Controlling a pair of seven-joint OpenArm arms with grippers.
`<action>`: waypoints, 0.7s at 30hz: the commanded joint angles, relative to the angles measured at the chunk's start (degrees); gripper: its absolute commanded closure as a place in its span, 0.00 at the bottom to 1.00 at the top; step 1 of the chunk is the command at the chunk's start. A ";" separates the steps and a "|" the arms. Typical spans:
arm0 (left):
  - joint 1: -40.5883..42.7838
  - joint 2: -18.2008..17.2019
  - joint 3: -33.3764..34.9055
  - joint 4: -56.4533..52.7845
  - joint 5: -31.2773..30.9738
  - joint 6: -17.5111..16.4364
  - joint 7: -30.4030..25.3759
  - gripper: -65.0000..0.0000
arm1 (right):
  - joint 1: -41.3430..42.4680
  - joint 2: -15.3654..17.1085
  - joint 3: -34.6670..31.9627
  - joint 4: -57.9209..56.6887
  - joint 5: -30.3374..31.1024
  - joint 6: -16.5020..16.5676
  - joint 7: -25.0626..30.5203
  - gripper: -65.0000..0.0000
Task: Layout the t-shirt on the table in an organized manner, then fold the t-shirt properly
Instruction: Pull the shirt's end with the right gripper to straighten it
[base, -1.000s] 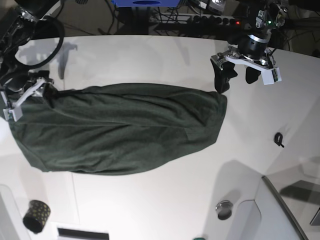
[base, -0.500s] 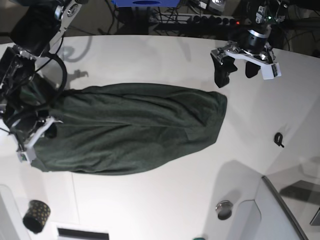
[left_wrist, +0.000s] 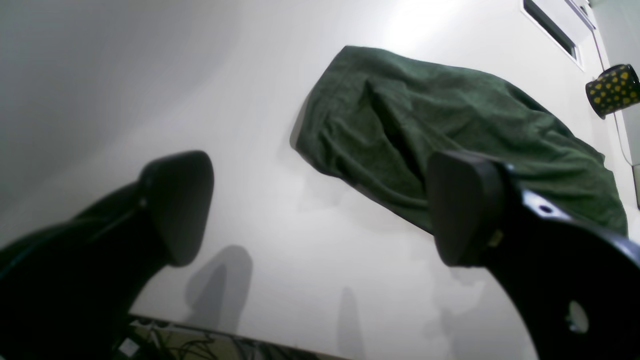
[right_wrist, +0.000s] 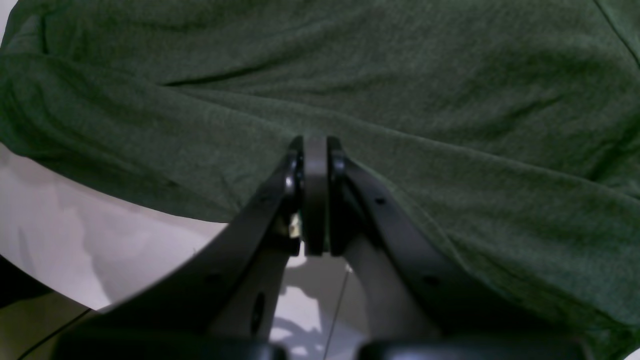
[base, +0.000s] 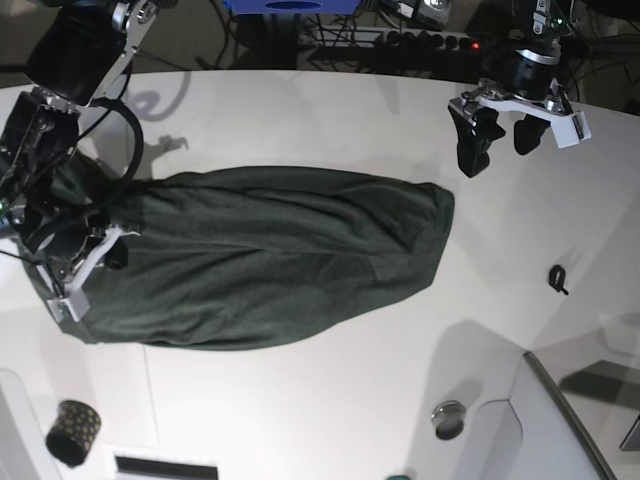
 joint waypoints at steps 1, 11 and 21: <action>0.42 -0.41 -0.54 0.97 0.18 -0.46 -1.24 0.00 | 0.92 0.38 0.16 0.88 0.82 0.23 0.96 0.99; 0.33 -0.32 -0.54 0.88 0.18 -0.46 -1.24 0.00 | -0.31 -1.64 7.89 0.88 0.82 0.23 0.78 0.99; -0.46 -0.32 0.07 0.53 0.18 -0.46 -1.06 0.00 | -0.40 -3.58 3.32 0.71 0.91 0.23 1.22 0.99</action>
